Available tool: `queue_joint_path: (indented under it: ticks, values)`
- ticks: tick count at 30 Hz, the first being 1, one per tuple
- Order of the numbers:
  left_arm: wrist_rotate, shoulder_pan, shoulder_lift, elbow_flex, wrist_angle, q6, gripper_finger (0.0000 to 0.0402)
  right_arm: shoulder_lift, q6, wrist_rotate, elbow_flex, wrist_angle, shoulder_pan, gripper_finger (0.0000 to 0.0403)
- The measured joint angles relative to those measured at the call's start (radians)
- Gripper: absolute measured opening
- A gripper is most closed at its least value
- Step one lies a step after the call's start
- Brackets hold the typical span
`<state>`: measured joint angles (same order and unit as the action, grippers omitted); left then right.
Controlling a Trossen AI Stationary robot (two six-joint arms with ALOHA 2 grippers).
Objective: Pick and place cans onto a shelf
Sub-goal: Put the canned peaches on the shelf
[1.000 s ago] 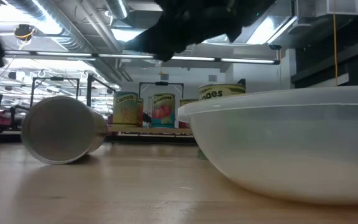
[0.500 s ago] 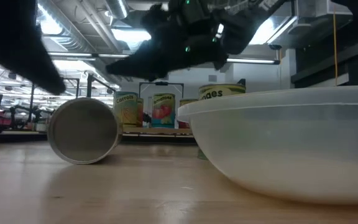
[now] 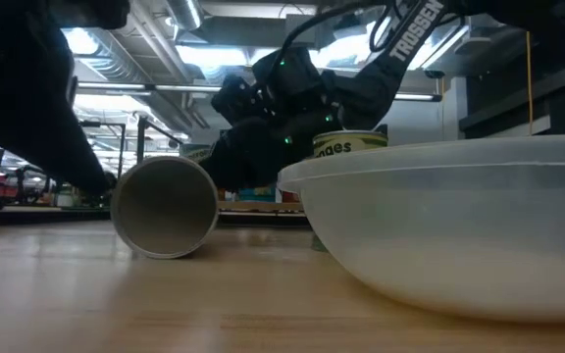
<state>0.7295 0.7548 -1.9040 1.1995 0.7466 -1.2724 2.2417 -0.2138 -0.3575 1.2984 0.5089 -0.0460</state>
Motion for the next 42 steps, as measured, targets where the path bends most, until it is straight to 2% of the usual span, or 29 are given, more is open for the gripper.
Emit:
queue_joint_path:
  ticks: [19, 26, 42]
  values:
    - [0.013, -0.036, 0.000, 0.000, -0.073, 0.001, 0.0125, -0.001, 0.007, -0.002, 0.000, -0.052, 0.000, 0.0052]
    - [0.014, -0.037, 0.000, 0.000, -0.145, 0.034, 0.0125, -0.001, 0.000, -0.002, 0.000, -0.093, 0.000, 0.0052]
    - [0.106, -0.063, -0.039, 0.001, -0.259, 0.040, 0.0125, -0.001, 0.002, -0.001, 0.001, -0.092, 0.000, 0.0052]
